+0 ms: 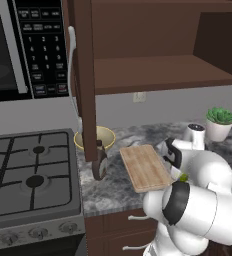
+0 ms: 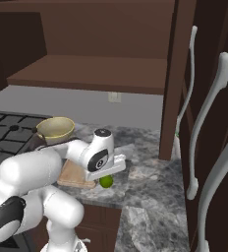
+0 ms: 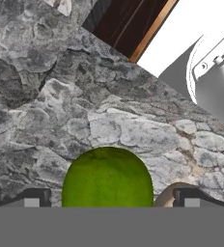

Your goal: Open the cabinet. Place the bowl and condiment on the counter. Then place the lime and garlic on the cutting board.

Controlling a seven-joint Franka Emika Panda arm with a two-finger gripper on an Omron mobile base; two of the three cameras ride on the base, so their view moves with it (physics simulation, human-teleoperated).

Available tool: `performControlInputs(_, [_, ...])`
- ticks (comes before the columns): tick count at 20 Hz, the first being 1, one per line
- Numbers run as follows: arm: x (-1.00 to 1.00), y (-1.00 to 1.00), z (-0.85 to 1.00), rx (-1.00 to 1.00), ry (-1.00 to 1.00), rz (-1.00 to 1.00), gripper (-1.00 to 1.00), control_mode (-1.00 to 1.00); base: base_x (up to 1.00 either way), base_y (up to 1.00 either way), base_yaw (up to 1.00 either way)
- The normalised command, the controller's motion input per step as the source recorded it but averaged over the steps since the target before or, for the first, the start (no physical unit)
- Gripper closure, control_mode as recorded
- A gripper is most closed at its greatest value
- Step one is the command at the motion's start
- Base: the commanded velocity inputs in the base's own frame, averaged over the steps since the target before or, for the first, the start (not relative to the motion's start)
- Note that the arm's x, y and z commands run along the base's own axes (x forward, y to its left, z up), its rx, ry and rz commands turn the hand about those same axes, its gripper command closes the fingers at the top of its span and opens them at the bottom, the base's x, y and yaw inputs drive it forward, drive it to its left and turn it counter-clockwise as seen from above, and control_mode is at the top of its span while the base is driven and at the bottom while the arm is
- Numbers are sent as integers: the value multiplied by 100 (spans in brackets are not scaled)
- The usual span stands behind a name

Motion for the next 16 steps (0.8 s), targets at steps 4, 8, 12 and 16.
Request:
performControlInputs(4, [10, 0, -22, 0, 2, -5, -100, -100, 0, 0, 0])
performControlInputs(8, [9, 1, -23, 0, 2, -5, 100, -100, 0, 0, 0])
performControlInputs(12, [8, 5, -23, 0, 2, -6, 100, -100, 0, 0, 0])
performControlInputs(16, [7, 3, -23, 0, 2, -6, 100, -100, 0, 0, 0])
